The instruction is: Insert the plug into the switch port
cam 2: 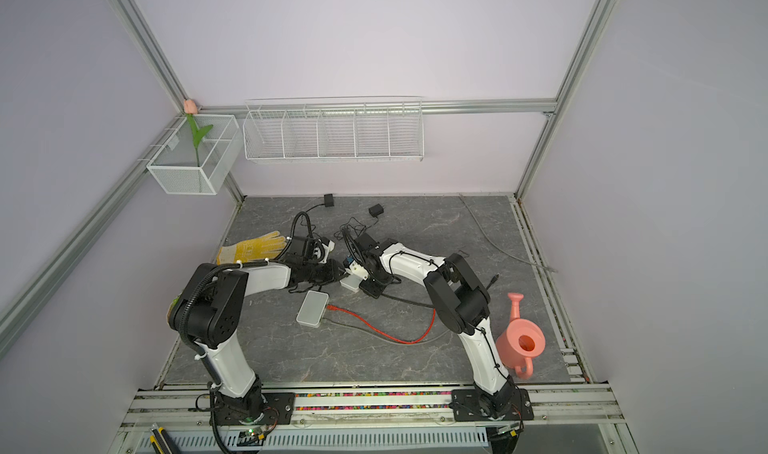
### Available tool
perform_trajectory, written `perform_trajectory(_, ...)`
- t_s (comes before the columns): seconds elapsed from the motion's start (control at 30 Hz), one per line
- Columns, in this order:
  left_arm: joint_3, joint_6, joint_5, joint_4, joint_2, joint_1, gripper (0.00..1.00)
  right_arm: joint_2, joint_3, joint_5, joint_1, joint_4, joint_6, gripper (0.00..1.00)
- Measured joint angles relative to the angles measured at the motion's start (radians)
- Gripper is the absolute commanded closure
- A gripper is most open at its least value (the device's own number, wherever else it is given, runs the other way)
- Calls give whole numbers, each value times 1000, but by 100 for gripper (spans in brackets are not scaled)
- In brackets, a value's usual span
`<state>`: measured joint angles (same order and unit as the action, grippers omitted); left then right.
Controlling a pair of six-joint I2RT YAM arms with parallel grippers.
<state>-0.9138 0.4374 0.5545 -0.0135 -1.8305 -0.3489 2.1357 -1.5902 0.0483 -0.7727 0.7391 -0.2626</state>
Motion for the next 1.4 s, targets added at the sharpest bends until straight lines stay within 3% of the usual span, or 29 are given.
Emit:
perform_trajectory(0.57,4,0,23,0,0,2,70,-5,0,-18,-7,36,3,93)
perform_trajectory(1.4,4,-4,38,21,0,5,70,89,-159,6,0,160,-18,93)
